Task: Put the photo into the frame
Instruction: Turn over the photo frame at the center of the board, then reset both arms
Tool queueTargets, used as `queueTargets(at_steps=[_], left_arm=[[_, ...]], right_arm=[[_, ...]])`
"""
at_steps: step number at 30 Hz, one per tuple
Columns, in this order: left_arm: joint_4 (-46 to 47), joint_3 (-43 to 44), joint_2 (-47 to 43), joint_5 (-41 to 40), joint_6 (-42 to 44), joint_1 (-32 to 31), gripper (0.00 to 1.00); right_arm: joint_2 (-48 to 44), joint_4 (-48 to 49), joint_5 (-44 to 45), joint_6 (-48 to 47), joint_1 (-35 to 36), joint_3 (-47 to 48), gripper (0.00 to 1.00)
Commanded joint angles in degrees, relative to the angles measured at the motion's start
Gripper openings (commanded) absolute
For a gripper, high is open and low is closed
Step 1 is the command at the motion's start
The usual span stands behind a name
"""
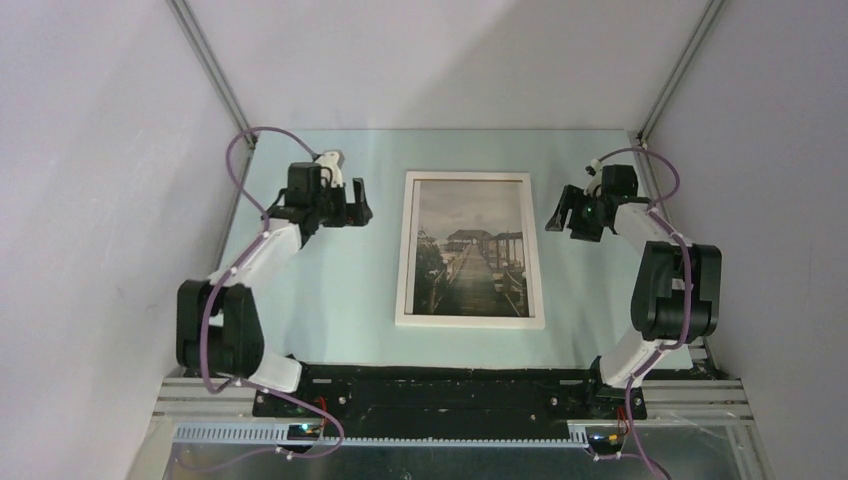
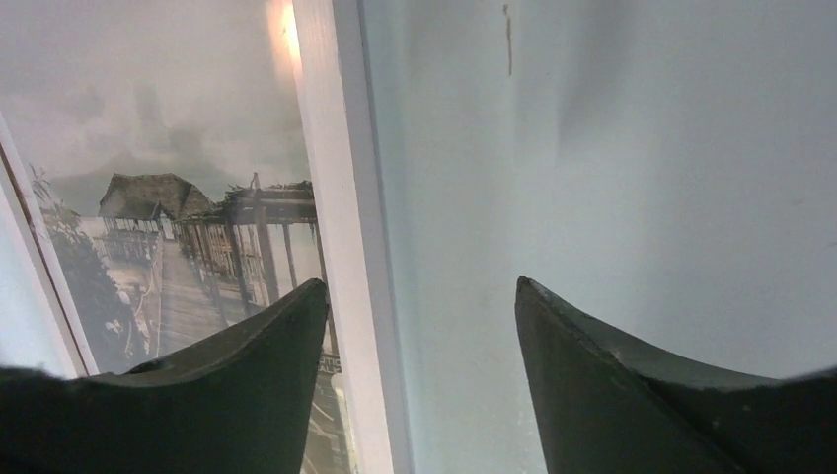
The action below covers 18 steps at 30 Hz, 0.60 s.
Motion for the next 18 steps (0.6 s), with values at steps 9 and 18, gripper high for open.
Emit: queueTargets(at_steps=[9, 18], left_arm=[[2.8, -5.7, -16.9, -3.5, 1.6, 7.5, 1.0], [8.5, -10.5, -24.9, -10.4, 2.1, 8.2, 1.0]], right_arm=[[-11.3, 3.0, 6.4, -8.6, -5.7, 1.1, 0.98], [-16.0, 0.9, 8.0, -9.7, -7.7, 1.1, 0.99]])
